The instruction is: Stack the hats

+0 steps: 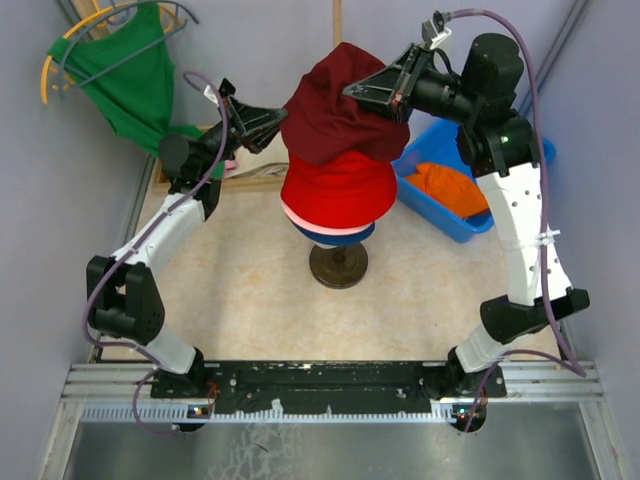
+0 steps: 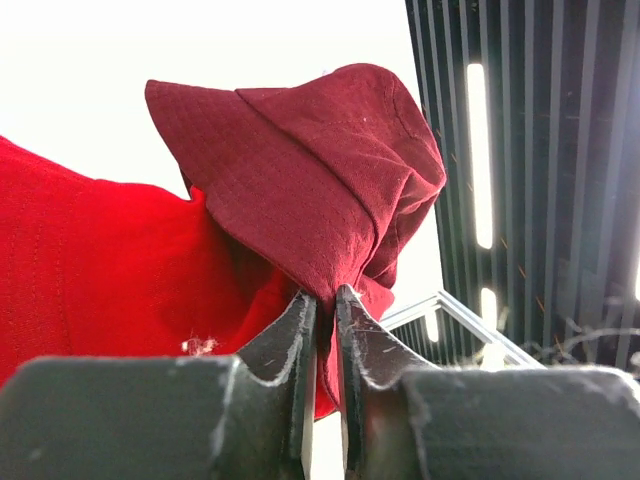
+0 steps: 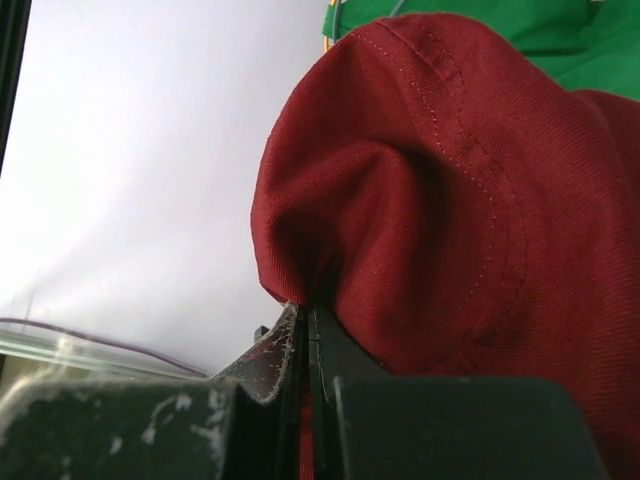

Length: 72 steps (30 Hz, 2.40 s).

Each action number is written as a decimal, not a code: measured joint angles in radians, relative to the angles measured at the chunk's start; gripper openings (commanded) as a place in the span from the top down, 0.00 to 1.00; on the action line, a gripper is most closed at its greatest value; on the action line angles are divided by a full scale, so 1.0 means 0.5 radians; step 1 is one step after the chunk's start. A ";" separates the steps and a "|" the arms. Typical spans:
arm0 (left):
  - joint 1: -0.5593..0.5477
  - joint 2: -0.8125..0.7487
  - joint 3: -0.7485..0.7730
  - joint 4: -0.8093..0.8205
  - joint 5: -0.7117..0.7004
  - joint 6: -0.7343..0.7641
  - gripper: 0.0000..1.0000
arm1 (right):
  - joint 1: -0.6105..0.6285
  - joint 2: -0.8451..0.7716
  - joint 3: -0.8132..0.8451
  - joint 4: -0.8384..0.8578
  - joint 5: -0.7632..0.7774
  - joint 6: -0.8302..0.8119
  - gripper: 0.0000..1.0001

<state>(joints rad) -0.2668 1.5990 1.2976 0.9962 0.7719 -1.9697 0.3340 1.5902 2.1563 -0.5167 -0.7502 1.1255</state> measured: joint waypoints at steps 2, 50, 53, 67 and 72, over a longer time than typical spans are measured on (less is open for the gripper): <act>0.000 0.000 0.000 -0.004 0.000 0.017 0.90 | 0.000 -0.010 -0.010 -0.001 -0.002 -0.002 1.00; 0.000 -0.176 0.109 -0.281 0.069 0.053 0.93 | 0.009 -0.163 -0.105 0.347 -0.089 0.614 1.00; 0.001 -0.175 -0.005 -0.185 0.094 0.070 0.93 | 0.009 -0.202 -0.230 0.346 -0.087 0.546 1.00; 0.153 -0.056 -0.268 0.241 0.152 0.066 0.93 | 0.008 -0.156 -0.313 0.209 -0.057 0.221 0.74; 0.177 -0.063 -0.353 0.263 0.186 0.066 0.92 | -0.081 -0.165 -0.231 -0.024 -0.038 -0.044 0.57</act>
<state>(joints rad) -0.1783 1.5677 1.1210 1.1278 0.8650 -1.9369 0.2935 1.5078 2.0407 -0.5289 -0.7692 1.1034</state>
